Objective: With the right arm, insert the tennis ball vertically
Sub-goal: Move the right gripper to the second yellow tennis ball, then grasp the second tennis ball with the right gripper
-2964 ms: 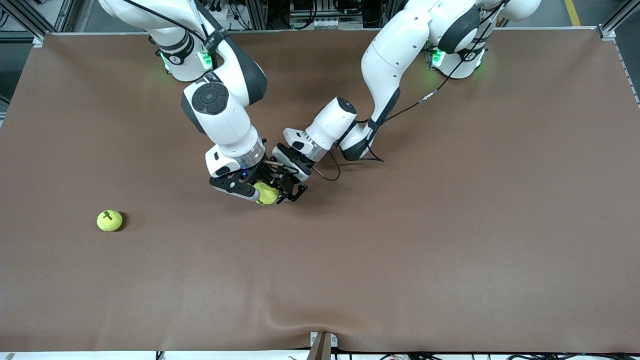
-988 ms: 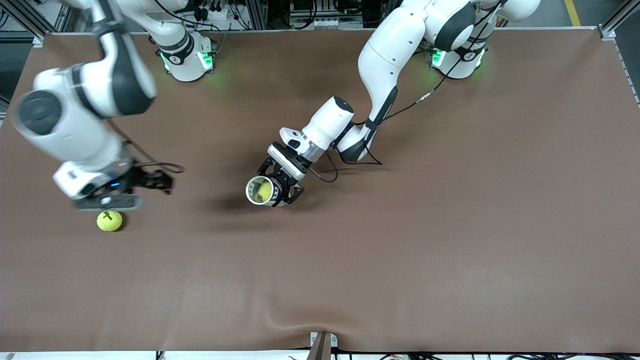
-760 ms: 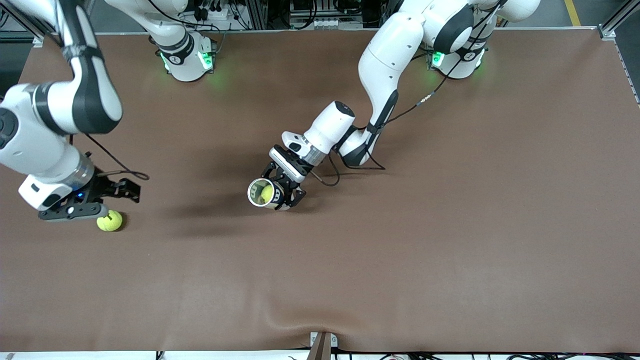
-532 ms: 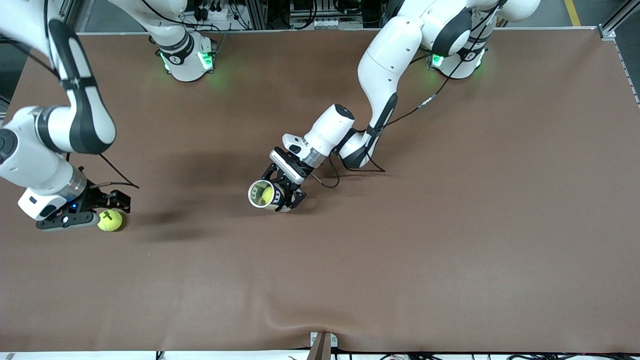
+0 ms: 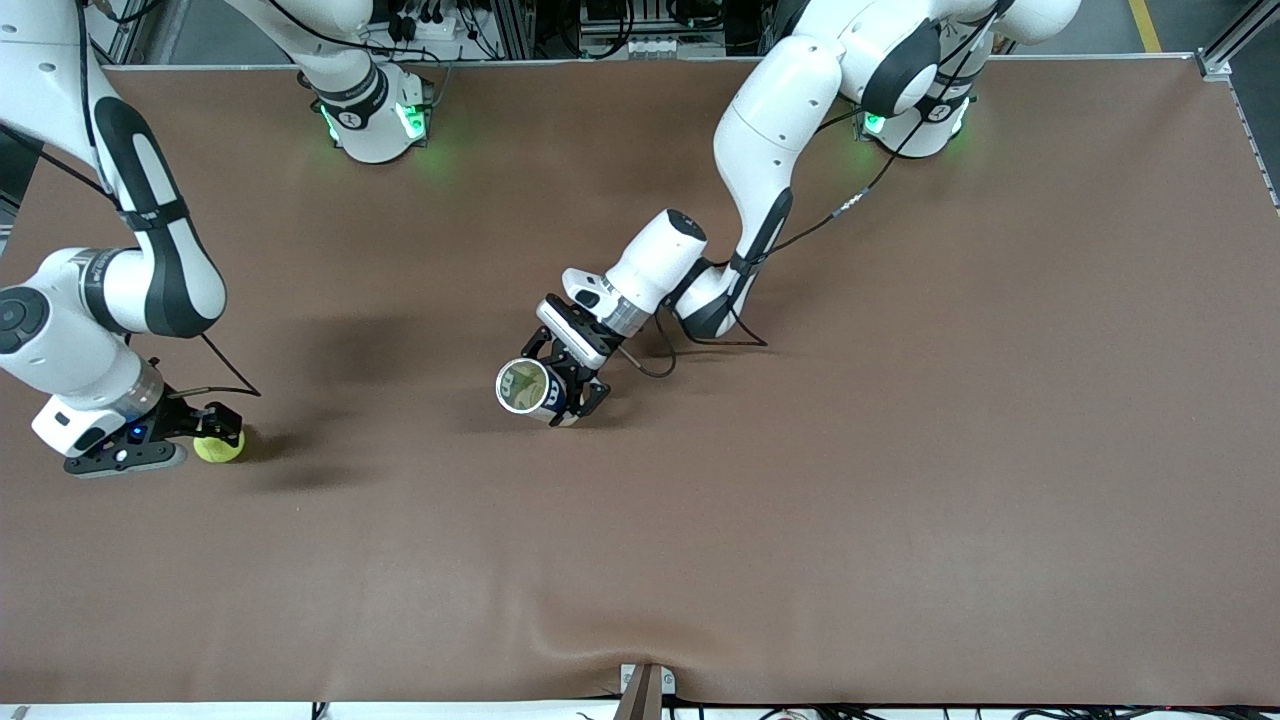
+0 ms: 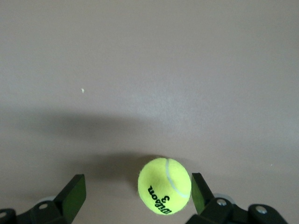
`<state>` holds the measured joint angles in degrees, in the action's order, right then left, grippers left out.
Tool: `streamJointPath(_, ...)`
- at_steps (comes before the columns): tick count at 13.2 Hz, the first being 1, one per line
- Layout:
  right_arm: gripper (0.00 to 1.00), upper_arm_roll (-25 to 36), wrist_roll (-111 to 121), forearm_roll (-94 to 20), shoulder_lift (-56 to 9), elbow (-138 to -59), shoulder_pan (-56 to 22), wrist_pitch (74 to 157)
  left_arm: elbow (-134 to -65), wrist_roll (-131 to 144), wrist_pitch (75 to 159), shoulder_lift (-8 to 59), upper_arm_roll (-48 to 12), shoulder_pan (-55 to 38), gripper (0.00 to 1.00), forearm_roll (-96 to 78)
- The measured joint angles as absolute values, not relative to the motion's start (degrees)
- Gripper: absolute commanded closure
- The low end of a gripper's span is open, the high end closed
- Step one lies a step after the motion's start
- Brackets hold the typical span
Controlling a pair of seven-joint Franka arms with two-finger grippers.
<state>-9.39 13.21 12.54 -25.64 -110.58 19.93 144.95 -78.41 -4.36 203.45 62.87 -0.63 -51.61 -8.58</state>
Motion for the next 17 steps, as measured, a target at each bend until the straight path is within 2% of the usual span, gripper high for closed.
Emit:
streamJointPath(8, 0.0, -8.74, 13.22, 14.45, -30.8, -110.54, 22.94, 147.32, -78.14, -4.36, 203.45, 62.88, -0.6, -51.54, 0.16, -8.58)
streamJointPath(14, 0.0, -7.65, 13.22, 14.57, -35.45, -110.56, 23.12, 153.32, -77.59, -4.36, 203.46, 62.87, -0.61, -51.54, 0.16, -8.58)
streamJointPath(16, 0.4, -7.63, 13.59, 14.59, -35.45, -110.39, 23.12, 153.33, -77.51, -4.36, 203.46, 62.87, -0.61, -51.54, 0.15, -8.58)
streamJointPath(17, 0.49, -7.62, 13.92, 14.59, -35.45, -110.31, 23.14, 153.33, -77.5, -4.36, 203.46, 62.87, -0.61, -51.54, 0.15, -8.58)
